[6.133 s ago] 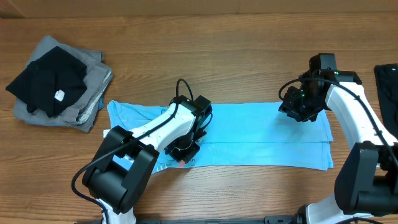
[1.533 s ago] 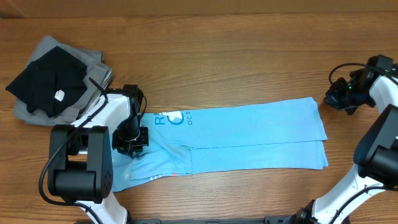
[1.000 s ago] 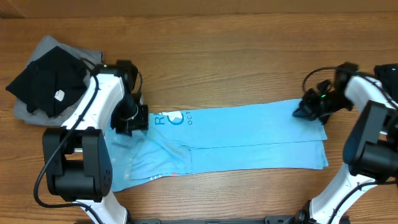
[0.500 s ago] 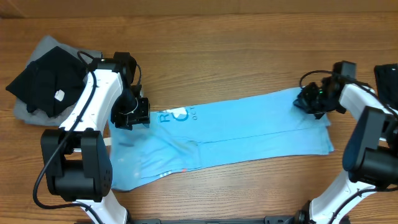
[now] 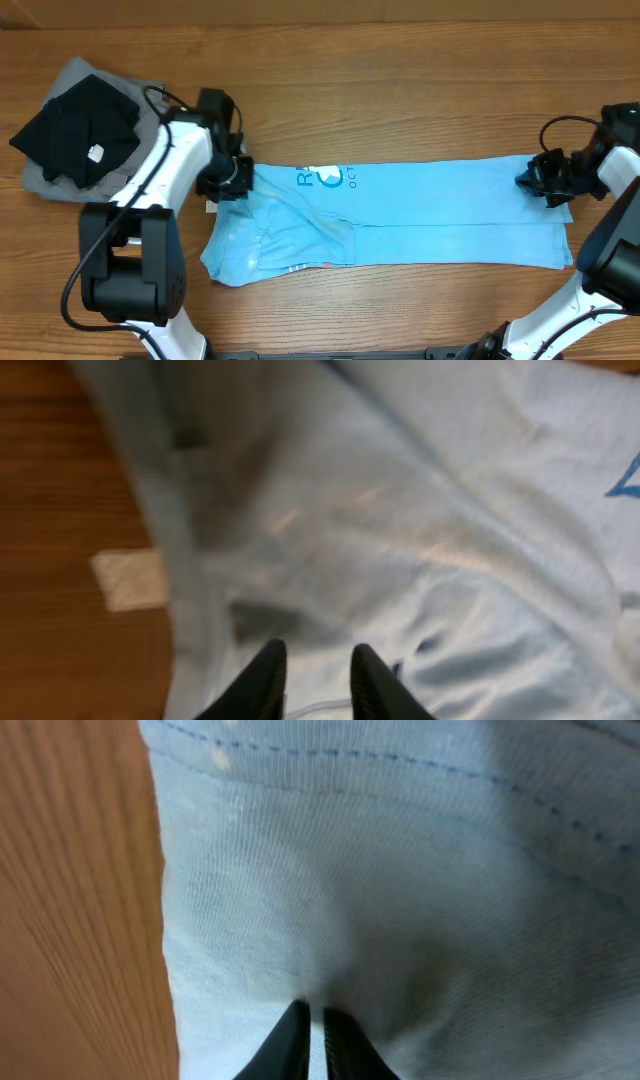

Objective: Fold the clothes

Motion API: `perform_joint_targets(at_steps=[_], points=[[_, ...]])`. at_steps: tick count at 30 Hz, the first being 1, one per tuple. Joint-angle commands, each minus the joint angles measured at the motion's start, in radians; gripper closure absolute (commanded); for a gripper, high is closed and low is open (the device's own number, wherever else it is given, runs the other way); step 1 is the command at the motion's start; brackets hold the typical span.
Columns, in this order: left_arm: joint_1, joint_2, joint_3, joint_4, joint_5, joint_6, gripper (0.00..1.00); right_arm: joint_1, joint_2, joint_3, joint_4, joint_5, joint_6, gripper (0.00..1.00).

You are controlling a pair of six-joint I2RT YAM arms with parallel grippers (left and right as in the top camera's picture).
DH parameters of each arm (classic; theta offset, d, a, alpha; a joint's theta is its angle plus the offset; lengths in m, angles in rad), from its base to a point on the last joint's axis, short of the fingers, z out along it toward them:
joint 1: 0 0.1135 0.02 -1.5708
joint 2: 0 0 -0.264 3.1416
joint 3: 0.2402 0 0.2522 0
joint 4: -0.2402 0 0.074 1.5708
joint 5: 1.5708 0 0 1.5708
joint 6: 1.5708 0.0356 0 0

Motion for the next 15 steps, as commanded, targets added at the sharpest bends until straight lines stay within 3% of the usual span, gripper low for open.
perform_joint_targets(at_steps=[1,3,10,15], points=[[-0.039,0.002,-0.076,0.064,0.072,0.008,0.88,-0.031,0.023,0.018,-0.032,0.053,-0.040,0.88],[-0.055,0.003,-0.121,0.111,0.064,0.004,0.96,-0.034,-0.016,0.042,-0.056,0.051,-0.054,0.88],[-0.043,0.004,-0.209,0.307,-0.046,0.003,0.96,-0.029,-0.190,0.068,-0.092,0.049,-0.080,0.87],[0.032,0.013,-0.211,0.414,-0.150,-0.078,0.96,-0.017,-0.259,0.068,-0.132,0.033,-0.113,0.87]])
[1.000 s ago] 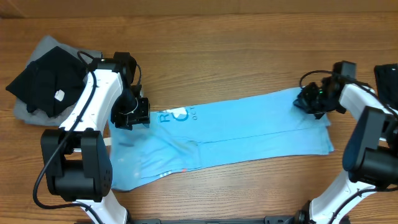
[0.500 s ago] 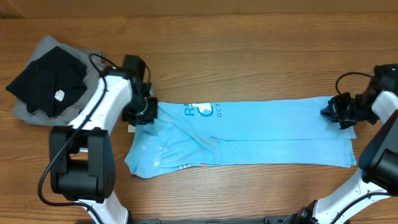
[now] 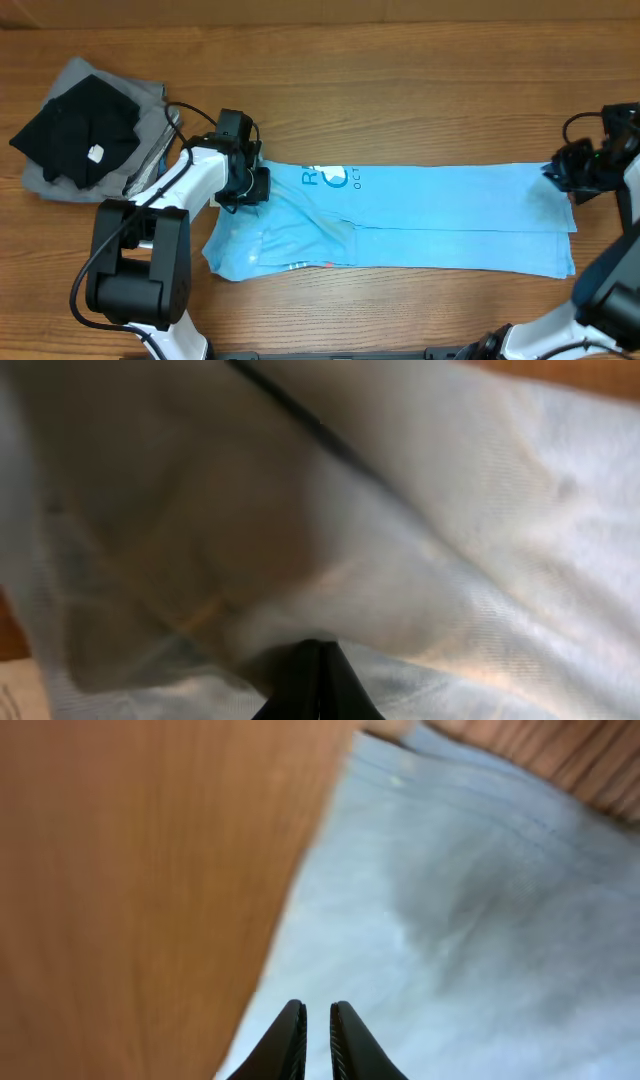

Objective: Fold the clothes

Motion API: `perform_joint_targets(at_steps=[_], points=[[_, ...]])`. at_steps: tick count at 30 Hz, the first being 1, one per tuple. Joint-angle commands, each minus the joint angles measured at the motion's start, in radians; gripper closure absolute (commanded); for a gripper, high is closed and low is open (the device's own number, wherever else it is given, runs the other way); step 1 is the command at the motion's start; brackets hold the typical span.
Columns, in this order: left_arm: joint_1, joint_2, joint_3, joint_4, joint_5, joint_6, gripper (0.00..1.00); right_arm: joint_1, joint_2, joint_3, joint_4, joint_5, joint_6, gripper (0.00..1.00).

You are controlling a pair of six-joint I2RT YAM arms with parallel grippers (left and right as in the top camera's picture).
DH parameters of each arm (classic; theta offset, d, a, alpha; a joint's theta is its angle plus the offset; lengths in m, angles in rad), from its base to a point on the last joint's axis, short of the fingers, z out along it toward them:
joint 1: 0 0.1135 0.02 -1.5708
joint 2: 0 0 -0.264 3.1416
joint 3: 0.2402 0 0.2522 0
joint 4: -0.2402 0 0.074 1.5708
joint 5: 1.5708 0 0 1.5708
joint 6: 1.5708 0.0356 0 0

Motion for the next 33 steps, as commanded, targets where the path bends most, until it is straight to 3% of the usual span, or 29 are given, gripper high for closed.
perform_joint_targets(at_steps=[1,8,11,14,21,33], points=[[0.094,0.021,-0.017,0.074,-0.124,-0.083,0.96,0.014,-0.045,0.023,-0.017,-0.002,-0.043,0.87],[0.216,0.021,0.005,0.159,-0.003,-0.115,0.92,0.061,-0.035,0.005,-0.048,0.002,-0.067,0.85],[0.237,0.021,0.032,0.168,0.095,-0.108,0.83,0.109,-0.035,-0.029,-0.033,0.003,-0.100,0.82],[0.235,0.021,0.065,0.148,0.139,-0.073,0.65,0.167,-0.034,-0.075,-0.013,0.040,-0.102,0.81],[0.232,0.016,0.197,-0.006,0.178,-0.001,0.53,0.270,-0.018,-0.215,0.113,0.114,-0.051,0.86],[0.231,0.016,0.474,-0.327,0.178,0.098,0.48,0.276,0.000,-0.414,0.466,0.272,0.154,0.86]])
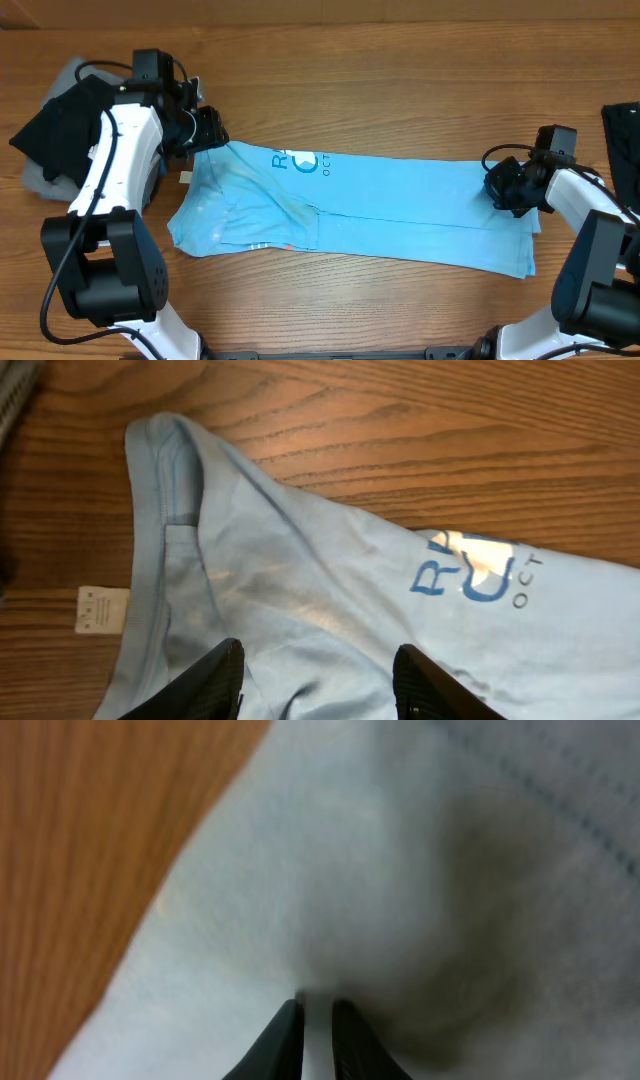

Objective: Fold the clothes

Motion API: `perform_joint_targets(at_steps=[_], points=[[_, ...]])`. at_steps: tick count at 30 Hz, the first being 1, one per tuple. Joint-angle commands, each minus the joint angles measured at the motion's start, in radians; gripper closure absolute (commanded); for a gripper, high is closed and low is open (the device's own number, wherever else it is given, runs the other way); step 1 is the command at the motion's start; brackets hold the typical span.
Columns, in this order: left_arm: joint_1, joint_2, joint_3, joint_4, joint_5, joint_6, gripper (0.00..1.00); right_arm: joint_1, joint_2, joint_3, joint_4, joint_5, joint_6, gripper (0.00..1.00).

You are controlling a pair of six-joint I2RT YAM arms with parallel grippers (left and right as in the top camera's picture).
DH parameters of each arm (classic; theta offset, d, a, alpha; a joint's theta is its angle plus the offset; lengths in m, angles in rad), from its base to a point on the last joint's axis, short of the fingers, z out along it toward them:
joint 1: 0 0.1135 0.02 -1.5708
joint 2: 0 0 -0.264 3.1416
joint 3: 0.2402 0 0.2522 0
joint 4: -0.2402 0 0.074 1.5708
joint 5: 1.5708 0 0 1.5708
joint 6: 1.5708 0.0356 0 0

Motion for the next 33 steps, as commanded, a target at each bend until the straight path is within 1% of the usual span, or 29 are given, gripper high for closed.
perform_joint_targets(at_steps=[1,3,6,7,9,10,11,13,15,17,21,24,29,33], points=[[-0.007,0.007,0.053,-0.037,0.016,0.048,0.49,-0.004,0.037,-0.039,0.063,0.123,0.098,0.86],[-0.007,0.007,0.055,-0.055,0.016,0.048,0.48,-0.004,0.051,-0.039,0.103,0.164,0.131,0.86],[-0.007,0.007,0.055,-0.089,0.016,0.063,0.48,-0.017,0.056,-0.039,0.152,0.166,0.148,0.86],[-0.007,0.007,0.055,-0.096,0.016,0.073,0.47,-0.028,0.056,-0.035,0.156,0.162,0.155,0.86],[-0.006,0.007,0.055,-0.115,0.004,0.081,0.42,-0.050,0.056,-0.021,0.153,0.140,0.156,0.86],[-0.006,0.007,0.055,-0.126,-0.006,0.081,0.41,-0.061,0.053,-0.012,0.150,0.109,0.132,0.85],[-0.003,0.007,0.055,-0.140,-0.015,0.081,0.40,-0.074,0.050,0.002,0.147,0.058,0.082,0.82],[0.009,0.007,0.055,-0.163,-0.044,0.081,0.37,-0.093,0.037,0.023,0.141,-0.042,-0.011,0.69],[0.026,0.007,0.053,-0.175,-0.055,0.082,0.32,-0.109,0.014,0.043,0.122,-0.134,-0.076,0.63],[0.047,0.007,0.048,-0.178,-0.055,0.083,0.26,-0.126,-0.022,0.064,0.095,-0.199,-0.115,0.60],[0.081,0.008,0.020,-0.176,-0.055,0.126,0.19,-0.146,-0.125,0.082,0.066,-0.303,-0.151,0.55],[0.101,0.010,-0.015,-0.170,-0.055,0.159,0.17,-0.150,-0.212,0.085,0.055,-0.373,-0.150,0.52],[0.141,0.010,-0.068,-0.166,-0.055,0.216,0.12,-0.150,-0.319,0.085,-0.027,-0.393,-0.151,0.51],[0.162,0.010,-0.113,-0.145,-0.053,0.264,0.09,-0.150,-0.338,0.085,-0.098,-0.393,-0.197,0.51]])
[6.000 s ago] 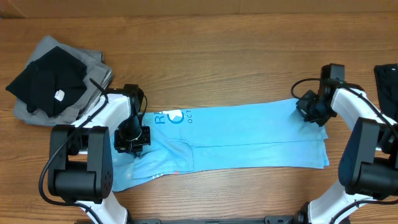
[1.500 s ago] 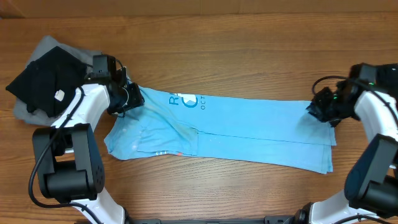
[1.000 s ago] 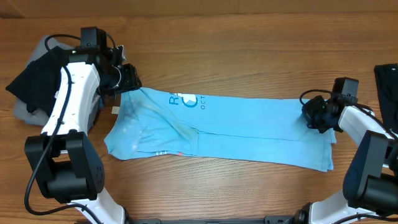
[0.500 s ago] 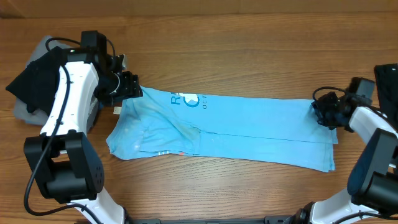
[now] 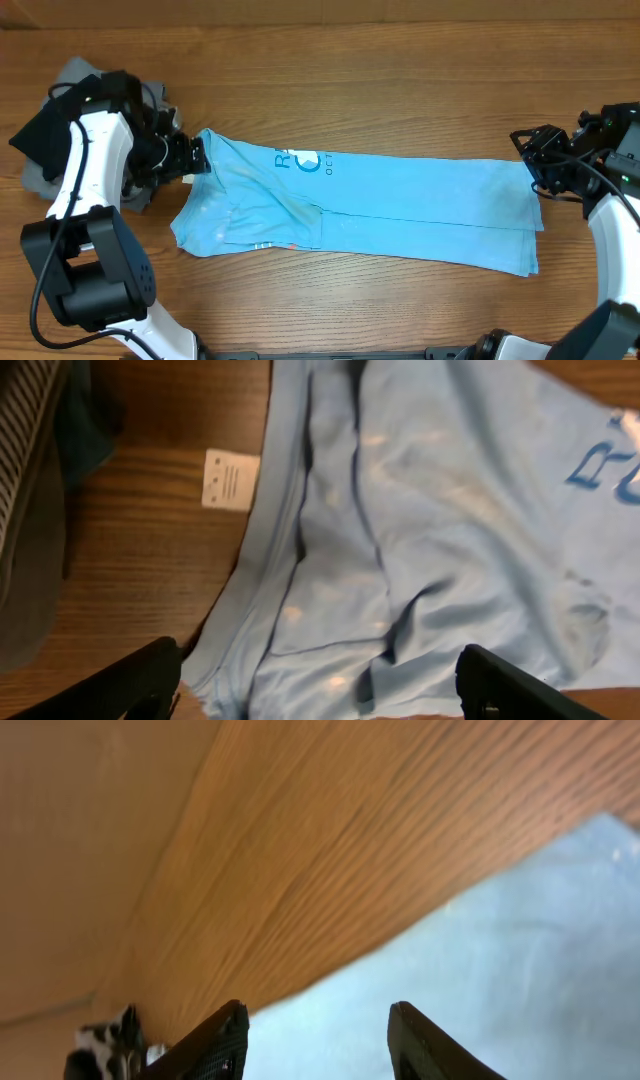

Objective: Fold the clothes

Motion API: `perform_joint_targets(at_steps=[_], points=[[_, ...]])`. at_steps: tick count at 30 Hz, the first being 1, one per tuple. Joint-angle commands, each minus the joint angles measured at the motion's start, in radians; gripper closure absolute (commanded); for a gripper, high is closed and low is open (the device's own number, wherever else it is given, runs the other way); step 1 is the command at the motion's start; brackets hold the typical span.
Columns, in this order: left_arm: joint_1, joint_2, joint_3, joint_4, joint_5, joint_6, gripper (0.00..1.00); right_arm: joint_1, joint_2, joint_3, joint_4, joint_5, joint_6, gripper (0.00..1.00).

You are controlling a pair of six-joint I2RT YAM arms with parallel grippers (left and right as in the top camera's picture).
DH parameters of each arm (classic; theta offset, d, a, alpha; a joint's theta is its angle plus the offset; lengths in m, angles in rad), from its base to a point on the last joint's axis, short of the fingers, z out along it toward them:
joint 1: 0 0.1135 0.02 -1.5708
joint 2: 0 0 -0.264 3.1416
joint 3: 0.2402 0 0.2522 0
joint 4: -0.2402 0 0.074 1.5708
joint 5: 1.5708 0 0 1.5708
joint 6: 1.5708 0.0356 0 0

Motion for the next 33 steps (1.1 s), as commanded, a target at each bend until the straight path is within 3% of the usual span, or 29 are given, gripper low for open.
perform_joint_targets(at_steps=[1,9,22,28,33], points=[[0.014,0.010,-0.043,0.027,-0.004,0.070,0.09,-0.006,-0.005,0.018,-0.035,-0.019,-0.050,0.51],[0.014,0.014,-0.166,0.189,0.006,0.072,0.07,-0.006,-0.005,0.018,-0.103,-0.003,-0.083,0.51],[0.008,0.108,-0.247,0.378,0.063,0.097,0.13,-0.006,-0.005,0.018,-0.169,0.041,-0.098,0.51],[-0.010,0.206,-0.247,0.389,0.107,0.097,0.29,-0.006,-0.005,0.018,-0.185,0.041,-0.106,0.51],[-0.027,0.224,-0.247,0.379,0.140,0.100,0.34,-0.006,-0.005,0.018,-0.183,0.042,-0.106,0.51]])
